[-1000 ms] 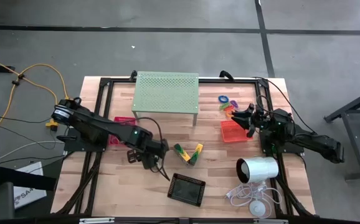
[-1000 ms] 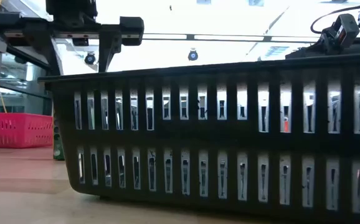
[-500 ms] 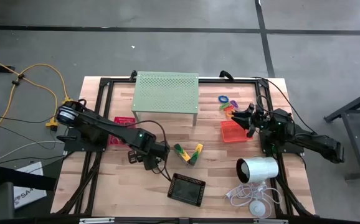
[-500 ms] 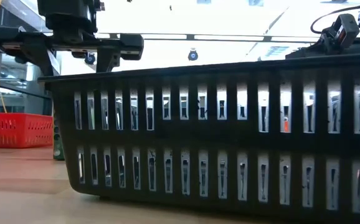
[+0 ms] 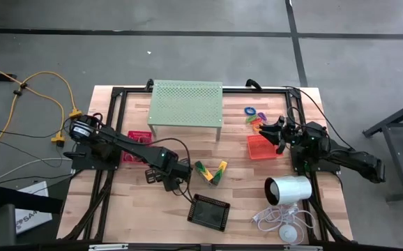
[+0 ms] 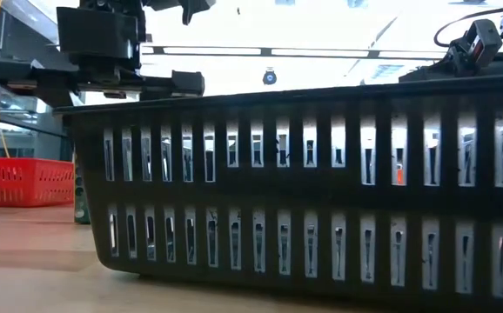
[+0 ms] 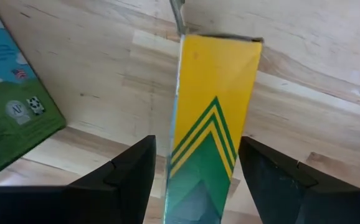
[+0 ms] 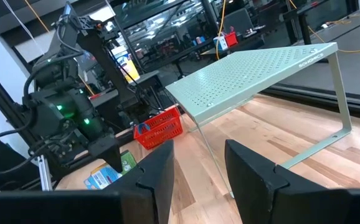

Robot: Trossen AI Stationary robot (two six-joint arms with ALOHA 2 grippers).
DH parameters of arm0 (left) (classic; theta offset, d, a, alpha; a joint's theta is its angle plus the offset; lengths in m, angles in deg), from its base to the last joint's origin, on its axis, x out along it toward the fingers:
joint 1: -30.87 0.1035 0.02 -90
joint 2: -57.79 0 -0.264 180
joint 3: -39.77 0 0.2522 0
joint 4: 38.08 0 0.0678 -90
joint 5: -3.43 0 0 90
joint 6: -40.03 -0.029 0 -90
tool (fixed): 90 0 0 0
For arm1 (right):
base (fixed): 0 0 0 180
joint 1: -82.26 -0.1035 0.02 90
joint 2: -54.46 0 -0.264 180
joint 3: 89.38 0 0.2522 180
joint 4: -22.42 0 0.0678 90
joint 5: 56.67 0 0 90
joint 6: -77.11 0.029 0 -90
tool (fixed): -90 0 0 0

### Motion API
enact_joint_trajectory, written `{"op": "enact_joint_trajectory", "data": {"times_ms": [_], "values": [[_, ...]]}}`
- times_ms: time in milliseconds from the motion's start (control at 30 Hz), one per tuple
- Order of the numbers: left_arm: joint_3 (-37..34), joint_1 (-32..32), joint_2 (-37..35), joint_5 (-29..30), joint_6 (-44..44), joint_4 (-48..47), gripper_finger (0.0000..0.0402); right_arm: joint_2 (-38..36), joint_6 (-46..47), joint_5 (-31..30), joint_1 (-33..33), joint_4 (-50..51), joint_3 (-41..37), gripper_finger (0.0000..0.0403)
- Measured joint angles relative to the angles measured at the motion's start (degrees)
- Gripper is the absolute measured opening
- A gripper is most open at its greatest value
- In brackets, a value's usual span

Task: Pick & Place Office Desk Supplies
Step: Put the crayon box into the black bin

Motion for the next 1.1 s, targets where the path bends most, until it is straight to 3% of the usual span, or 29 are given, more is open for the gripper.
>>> {"op": "enact_joint_trajectory", "data": {"times_ms": [767, 1100], "values": [[0.0, -0.83, -0.02, 0.17, -0.07, 0.31, 0.0104, 0.0, 0.0, 0.0, 0.0, 0.01, 0.0, 0.013], [0.0, -1.08, -0.04, 0.5, 1.5, 0.14, 0.0102, 0.0, 0.0, 0.0, 0.01, 0.0, 0.0, 0.013]]}}
